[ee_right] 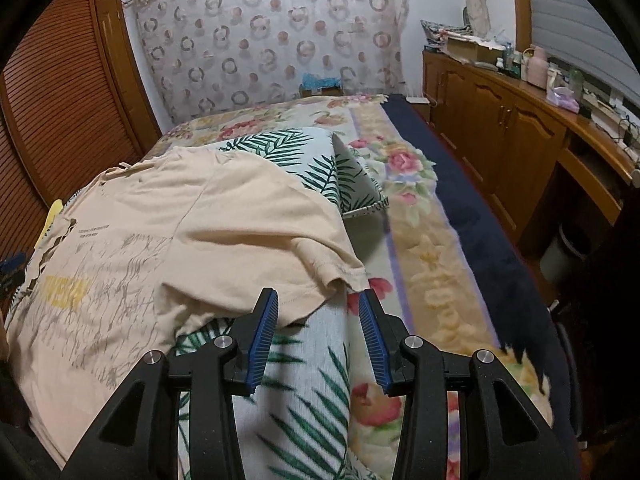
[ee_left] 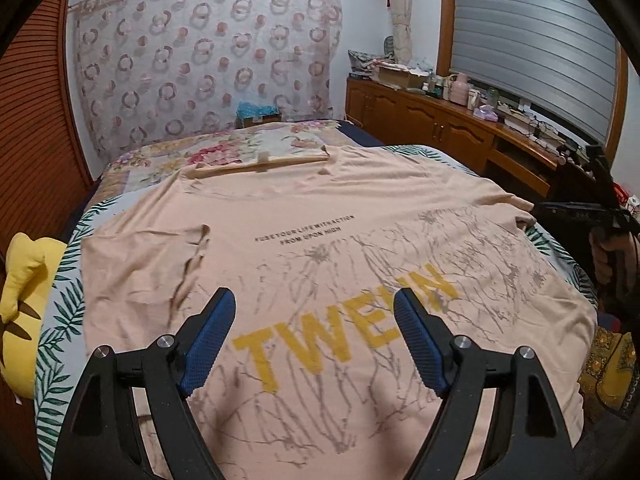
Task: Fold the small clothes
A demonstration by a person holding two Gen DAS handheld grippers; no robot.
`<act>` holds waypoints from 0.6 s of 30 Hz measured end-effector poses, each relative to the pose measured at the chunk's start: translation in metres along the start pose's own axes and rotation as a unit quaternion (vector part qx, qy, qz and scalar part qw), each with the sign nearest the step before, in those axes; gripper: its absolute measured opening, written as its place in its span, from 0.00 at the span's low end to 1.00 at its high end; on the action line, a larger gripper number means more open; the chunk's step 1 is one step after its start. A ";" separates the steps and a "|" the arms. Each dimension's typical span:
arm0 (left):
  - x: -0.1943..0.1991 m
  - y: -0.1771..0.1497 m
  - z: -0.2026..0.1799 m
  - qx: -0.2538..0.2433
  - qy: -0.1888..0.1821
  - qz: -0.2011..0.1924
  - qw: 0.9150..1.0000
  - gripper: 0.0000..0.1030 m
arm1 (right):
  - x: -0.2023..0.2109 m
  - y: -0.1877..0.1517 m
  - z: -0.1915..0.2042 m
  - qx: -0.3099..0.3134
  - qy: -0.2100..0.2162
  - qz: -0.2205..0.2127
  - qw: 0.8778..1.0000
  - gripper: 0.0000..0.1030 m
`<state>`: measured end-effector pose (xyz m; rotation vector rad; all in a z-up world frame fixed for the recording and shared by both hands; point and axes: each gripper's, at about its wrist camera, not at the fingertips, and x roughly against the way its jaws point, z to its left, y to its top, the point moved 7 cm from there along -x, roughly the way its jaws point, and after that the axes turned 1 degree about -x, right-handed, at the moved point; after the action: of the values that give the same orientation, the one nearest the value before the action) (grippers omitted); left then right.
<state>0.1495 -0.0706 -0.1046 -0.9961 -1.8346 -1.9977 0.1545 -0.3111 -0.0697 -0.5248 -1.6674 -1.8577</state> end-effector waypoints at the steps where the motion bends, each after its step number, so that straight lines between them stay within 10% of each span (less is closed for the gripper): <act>1: -0.001 0.000 -0.002 -0.002 -0.001 0.001 1.000 0.80 | -0.003 0.000 0.000 0.000 0.001 0.003 1.000 0.42; 8: -0.005 -0.005 -0.011 -0.008 -0.007 0.005 1.000 0.80 | -0.021 0.002 0.001 0.024 -0.007 0.028 0.999 0.41; 18: -0.004 -0.007 -0.013 -0.002 -0.008 0.004 1.000 0.80 | -0.019 0.010 0.019 0.106 -0.040 0.021 0.993 0.04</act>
<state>0.1442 -0.0825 -0.1126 -1.0208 -1.8337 -1.9947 0.1741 -0.2902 -0.0716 -0.5458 -1.8643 -1.6240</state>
